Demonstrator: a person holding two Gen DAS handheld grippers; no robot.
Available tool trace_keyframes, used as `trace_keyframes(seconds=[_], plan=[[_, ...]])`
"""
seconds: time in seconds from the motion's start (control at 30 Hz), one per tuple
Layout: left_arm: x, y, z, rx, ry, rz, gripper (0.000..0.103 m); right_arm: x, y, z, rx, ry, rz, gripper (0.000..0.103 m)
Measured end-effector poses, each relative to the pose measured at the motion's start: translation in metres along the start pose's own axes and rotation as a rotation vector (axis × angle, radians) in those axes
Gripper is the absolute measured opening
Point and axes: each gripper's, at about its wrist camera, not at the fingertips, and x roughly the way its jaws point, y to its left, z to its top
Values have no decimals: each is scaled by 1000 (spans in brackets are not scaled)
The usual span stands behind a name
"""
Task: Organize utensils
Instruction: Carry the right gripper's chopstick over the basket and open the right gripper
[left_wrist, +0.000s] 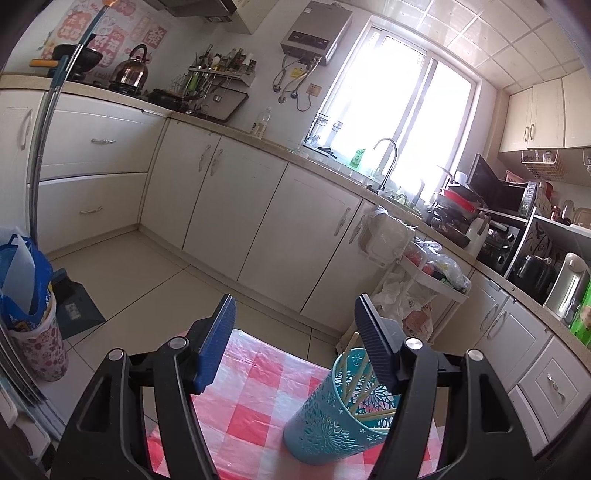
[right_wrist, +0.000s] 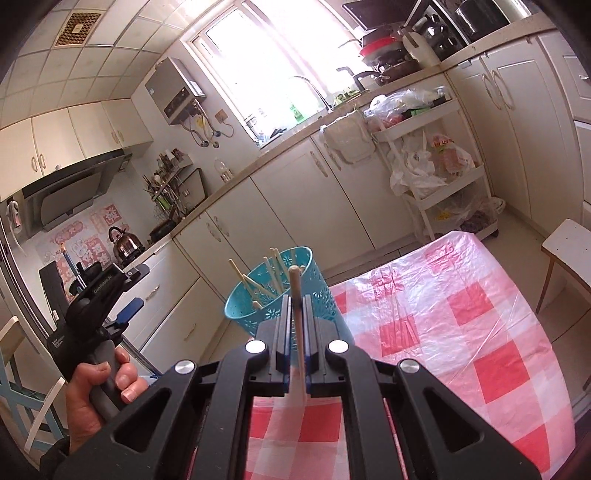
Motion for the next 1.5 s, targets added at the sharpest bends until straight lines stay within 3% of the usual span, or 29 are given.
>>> trace_keyframes(seconds=[0.3,0.6,0.87,1.23,1.5], plan=[[2,-1,3,-11,1,-18,63,-8,26,27,-99,-41,16,6],[1,-1,4,-29,5,-11,63,-4,70,85,-171,-128,84,6],[2,1,5,-37,3,-13,63,27,101,118,-229,-172,96,6],[2,3,6,-45,6,-11,63,109,91,76,-295,-28,7,6],[7,0,5,-38,25,-6,64,162,73,47,-286,195,-36,8]])
